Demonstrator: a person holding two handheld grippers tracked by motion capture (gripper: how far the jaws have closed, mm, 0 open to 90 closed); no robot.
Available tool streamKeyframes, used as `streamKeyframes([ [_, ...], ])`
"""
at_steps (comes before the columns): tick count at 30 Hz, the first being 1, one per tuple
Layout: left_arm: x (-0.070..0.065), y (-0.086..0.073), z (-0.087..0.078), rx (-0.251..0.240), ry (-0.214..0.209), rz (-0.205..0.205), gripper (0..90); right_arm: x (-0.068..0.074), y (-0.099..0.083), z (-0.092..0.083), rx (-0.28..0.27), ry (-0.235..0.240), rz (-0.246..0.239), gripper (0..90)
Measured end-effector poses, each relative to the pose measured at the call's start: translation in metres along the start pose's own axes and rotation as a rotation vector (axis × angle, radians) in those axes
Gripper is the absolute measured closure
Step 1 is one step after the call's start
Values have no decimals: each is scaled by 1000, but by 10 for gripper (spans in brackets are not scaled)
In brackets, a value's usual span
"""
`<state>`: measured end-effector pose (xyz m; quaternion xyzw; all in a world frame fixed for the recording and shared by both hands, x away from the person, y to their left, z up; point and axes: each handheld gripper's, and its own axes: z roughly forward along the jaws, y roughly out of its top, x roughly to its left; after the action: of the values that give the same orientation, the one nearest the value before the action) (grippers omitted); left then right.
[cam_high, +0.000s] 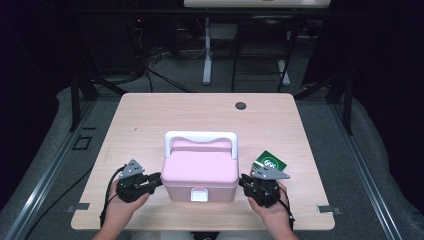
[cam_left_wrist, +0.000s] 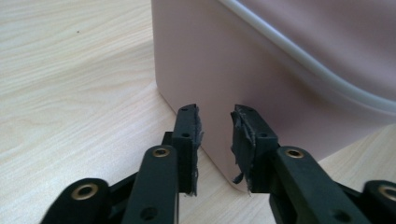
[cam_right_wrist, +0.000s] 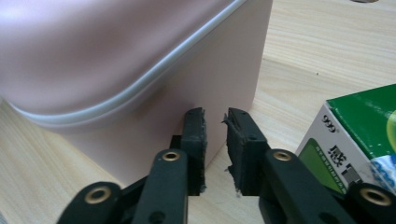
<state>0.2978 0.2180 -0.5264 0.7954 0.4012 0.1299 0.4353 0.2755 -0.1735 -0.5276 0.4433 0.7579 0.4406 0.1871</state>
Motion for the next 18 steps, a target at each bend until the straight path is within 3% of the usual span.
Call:
streamKeyframes([
  [9, 9, 8, -10, -8, -3, -10, 622, -9, 12, -10, -22, 31, 1, 666],
  [16, 18, 22, -19, -31, -12, -28, 578, -19, 27, -12, -41, 62, 29, 590],
  [18, 20, 25, -22, -33, -18, -24, 572, -22, 32, -14, -42, 65, 18, 575],
])
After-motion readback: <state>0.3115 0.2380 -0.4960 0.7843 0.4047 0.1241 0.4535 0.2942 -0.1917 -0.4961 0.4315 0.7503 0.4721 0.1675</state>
